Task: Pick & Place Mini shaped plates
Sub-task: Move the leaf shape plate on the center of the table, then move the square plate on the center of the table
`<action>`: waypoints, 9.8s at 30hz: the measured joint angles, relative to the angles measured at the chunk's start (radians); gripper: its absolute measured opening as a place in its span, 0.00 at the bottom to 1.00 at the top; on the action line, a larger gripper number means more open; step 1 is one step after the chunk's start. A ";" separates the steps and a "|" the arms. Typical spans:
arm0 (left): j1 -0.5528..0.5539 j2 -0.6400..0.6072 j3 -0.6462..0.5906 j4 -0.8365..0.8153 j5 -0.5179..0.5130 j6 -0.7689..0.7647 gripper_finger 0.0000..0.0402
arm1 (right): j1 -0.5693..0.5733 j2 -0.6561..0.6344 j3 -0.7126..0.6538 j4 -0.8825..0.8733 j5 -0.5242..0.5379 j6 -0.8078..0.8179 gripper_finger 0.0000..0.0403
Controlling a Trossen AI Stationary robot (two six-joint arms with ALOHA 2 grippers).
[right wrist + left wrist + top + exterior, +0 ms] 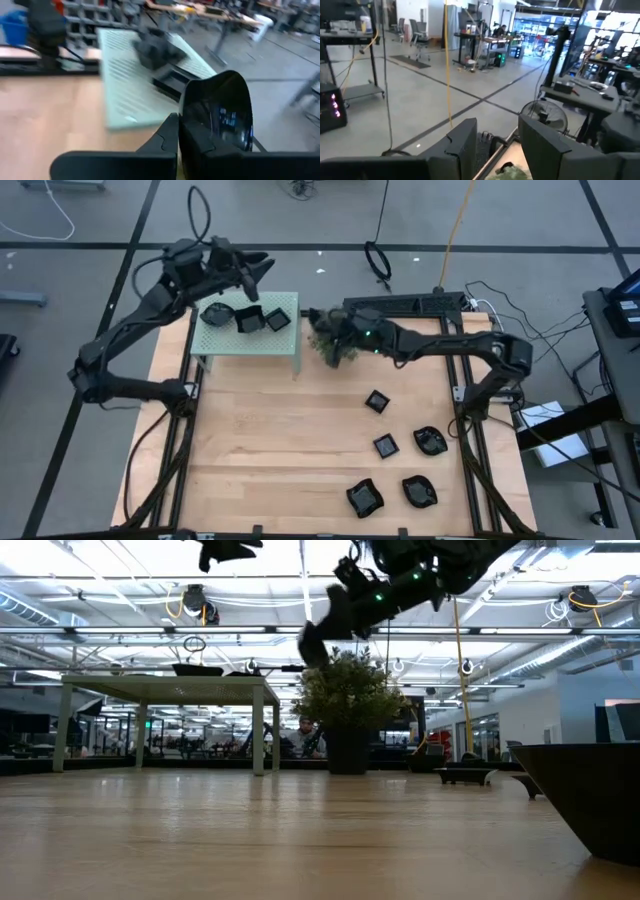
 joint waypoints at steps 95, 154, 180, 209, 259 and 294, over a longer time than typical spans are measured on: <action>-0.503 -0.093 -0.001 -0.328 0.222 -0.333 0.37 | 0.359 0.047 0.134 -0.748 0.056 0.443 0.34; -0.503 -0.093 -0.001 -0.403 0.160 -0.282 0.37 | 0.499 -0.206 -0.441 -0.569 0.166 0.532 0.33; -0.503 -0.093 -0.001 -0.402 0.159 -0.258 0.37 | 0.510 -0.070 -0.441 -0.415 0.321 0.474 0.33; -0.503 -0.093 -0.001 -0.401 0.150 -0.257 0.37 | 0.492 0.023 -0.339 -0.118 0.389 0.179 0.00; -0.510 -0.093 0.000 -0.453 0.125 -0.282 0.37 | 0.707 -0.175 -0.266 -0.723 0.082 1.375 0.34; -0.510 -0.093 0.000 -0.440 0.124 -0.262 0.37 | 0.722 -0.100 -0.503 -0.157 0.394 0.776 0.42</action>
